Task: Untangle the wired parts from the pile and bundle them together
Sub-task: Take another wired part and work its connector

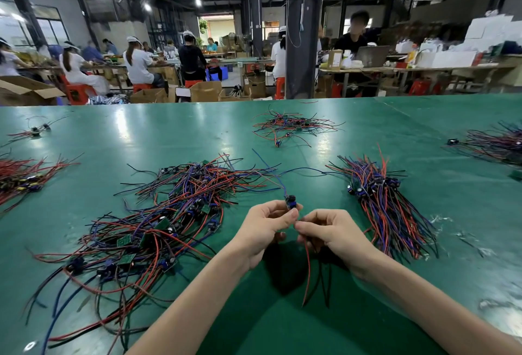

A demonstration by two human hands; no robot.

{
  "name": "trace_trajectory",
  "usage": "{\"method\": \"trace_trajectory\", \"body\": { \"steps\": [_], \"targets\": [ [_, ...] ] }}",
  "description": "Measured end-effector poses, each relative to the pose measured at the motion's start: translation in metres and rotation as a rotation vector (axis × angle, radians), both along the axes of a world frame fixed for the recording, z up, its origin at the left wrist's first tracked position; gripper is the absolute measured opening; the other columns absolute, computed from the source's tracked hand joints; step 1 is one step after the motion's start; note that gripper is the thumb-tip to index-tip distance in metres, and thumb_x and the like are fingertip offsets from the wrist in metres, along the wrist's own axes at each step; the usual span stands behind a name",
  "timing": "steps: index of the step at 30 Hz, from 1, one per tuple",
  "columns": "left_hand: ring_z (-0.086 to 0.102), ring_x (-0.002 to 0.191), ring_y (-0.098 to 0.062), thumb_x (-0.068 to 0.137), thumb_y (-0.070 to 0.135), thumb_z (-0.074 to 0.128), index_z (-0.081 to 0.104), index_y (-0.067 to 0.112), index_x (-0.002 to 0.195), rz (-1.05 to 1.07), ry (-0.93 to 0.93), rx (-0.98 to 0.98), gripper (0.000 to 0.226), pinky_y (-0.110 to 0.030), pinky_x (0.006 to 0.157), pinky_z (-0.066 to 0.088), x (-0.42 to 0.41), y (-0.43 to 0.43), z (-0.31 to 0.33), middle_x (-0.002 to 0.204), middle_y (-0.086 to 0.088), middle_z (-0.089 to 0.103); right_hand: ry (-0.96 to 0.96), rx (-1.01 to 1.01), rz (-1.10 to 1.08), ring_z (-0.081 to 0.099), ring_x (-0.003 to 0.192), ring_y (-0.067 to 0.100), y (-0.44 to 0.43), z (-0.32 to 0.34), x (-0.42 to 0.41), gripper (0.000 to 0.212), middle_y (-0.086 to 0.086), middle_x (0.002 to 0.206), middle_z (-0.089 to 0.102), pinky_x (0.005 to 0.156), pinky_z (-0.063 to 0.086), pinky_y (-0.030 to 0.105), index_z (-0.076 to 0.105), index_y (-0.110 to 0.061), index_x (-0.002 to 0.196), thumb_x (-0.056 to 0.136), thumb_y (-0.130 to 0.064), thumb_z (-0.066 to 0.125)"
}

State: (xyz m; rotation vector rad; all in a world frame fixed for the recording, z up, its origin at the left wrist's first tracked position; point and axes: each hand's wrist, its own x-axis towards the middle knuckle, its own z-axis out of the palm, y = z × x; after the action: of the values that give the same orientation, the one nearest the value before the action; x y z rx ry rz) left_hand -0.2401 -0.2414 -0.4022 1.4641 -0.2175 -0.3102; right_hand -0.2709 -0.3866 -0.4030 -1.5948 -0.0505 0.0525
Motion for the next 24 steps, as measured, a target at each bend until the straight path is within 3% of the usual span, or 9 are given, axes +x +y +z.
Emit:
{"method": "trace_trajectory", "body": {
  "steps": [7,13,18,24],
  "targets": [
    [0.053,0.062,0.001,0.088,0.01,0.064,0.07,0.018,0.085,0.029,-0.006,0.016,0.01,-0.018,0.059,0.037,0.001,0.001,-0.001,0.068,0.012,0.067,-0.08,-0.189,-0.001,0.058,0.049,0.01,0.003,-0.001,-0.001,0.024,0.008,0.061,0.07,0.045,0.042,0.018,0.069,-0.011,0.063,0.086,-0.008,0.065],
    [0.047,0.058,-0.001,0.089,0.008,0.062,0.07,0.016,0.086,0.054,0.021,-0.013,0.012,-0.02,0.061,0.034,0.005,-0.002,-0.003,0.07,0.004,0.059,0.037,-0.015,0.068,0.062,0.048,0.012,0.003,0.007,-0.003,0.016,0.008,0.06,0.069,0.044,0.046,0.017,0.063,-0.004,0.074,0.09,-0.003,0.059],
    [0.049,0.068,-0.007,0.088,0.003,0.061,0.07,0.016,0.086,0.044,0.008,-0.02,0.016,-0.019,0.062,0.034,0.004,-0.002,-0.001,0.077,-0.002,0.059,0.092,0.043,0.071,0.062,0.047,0.013,0.002,0.008,-0.005,0.013,0.009,0.06,0.068,0.045,0.046,0.018,0.06,-0.004,0.075,0.088,-0.003,0.06],
    [0.043,0.067,-0.01,0.087,-0.001,0.061,0.07,0.016,0.084,0.04,-0.007,-0.022,0.02,-0.02,0.06,0.031,0.004,0.0,0.001,0.078,-0.006,0.056,0.149,0.13,0.036,0.06,0.049,0.012,0.002,0.006,-0.003,0.012,0.008,0.064,0.068,0.048,0.048,0.018,0.065,-0.008,0.074,0.086,-0.01,0.064]
  ]
}}
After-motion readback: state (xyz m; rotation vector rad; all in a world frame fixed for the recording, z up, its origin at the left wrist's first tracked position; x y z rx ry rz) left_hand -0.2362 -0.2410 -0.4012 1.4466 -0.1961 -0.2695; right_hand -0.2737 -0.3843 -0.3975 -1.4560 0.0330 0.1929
